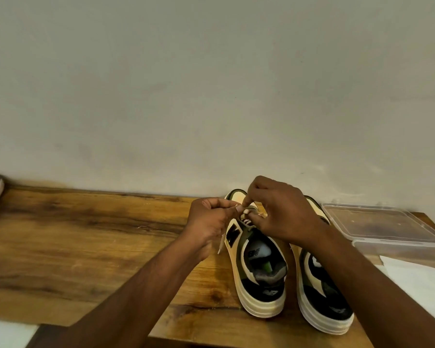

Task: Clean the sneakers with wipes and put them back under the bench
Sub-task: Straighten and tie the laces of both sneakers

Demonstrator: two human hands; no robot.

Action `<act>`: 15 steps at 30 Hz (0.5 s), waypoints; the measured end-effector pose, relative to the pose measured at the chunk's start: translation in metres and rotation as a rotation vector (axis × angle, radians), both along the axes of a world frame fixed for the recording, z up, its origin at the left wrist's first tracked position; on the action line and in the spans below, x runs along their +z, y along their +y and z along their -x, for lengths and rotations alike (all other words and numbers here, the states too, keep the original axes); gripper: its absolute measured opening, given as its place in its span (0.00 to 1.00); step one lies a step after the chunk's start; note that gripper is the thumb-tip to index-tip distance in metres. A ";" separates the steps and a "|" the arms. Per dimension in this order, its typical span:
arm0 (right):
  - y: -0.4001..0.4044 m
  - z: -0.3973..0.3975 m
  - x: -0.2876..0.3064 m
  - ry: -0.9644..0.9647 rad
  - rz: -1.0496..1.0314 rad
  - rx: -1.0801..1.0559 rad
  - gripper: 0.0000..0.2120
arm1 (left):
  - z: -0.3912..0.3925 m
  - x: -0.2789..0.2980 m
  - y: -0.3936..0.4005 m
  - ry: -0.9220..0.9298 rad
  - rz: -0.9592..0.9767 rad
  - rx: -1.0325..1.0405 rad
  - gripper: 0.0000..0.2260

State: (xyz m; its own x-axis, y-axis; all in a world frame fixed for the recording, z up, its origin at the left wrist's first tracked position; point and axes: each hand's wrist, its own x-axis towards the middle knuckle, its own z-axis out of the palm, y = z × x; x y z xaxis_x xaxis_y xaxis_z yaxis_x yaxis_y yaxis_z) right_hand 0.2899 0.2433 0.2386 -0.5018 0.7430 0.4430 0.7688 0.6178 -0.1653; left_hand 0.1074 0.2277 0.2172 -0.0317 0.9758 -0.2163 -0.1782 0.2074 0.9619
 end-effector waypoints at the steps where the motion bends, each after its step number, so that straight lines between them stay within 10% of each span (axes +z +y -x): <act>1: -0.002 0.000 -0.001 -0.023 -0.047 0.024 0.09 | 0.000 0.000 0.000 -0.019 0.031 0.000 0.06; 15: -0.006 -0.009 -0.006 -0.067 -0.219 0.208 0.03 | -0.002 -0.009 0.007 -0.108 0.172 -0.002 0.05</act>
